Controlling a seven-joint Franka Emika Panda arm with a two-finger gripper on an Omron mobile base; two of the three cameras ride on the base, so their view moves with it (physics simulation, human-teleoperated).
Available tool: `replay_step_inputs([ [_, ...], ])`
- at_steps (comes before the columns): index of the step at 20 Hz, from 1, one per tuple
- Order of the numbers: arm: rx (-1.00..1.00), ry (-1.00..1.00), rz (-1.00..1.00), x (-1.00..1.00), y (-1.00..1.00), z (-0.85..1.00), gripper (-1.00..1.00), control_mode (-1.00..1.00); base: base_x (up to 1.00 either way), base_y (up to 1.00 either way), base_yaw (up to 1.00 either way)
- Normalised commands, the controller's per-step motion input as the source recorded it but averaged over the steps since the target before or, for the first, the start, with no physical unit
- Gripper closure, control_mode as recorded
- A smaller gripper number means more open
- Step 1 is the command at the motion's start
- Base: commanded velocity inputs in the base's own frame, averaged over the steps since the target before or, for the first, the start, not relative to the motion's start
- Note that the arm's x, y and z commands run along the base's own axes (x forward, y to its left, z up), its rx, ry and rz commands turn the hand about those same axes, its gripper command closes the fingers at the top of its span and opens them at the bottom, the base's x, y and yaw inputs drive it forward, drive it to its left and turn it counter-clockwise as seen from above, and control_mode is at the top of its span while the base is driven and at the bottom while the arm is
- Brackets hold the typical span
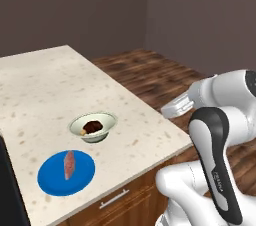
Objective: Place one of the steaks on the plate and the other in the bowl. Then place the bowl in the fridge.
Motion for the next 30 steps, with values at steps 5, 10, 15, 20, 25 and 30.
replay_step_inputs([
  [5,0.00,0.00,0.00,0.00,0.00,0.00,-1.00,1.00,0.48,-0.03,0.37],
  [10,0.00,0.00,0.00,0.00,0.00,0.00,-1.00,1.00,0.40,0.00,0.40],
  [15,0.00,0.00,0.00,0.00,0.00,0.00,-1.00,1.00,0.36,0.00,0.41],
  [20,0.00,0.00,0.00,0.00,0.00,0.00,-1.00,1.00,0.40,-0.05,0.34],
  [25,0.00,0.00,0.00,0.00,0.00,0.00,-1.00,1.00,0.35,-0.13,0.26],
  [30,0.00,0.00,0.00,0.00,0.00,0.00,-1.00,1.00,0.10,-0.05,0.09],
])
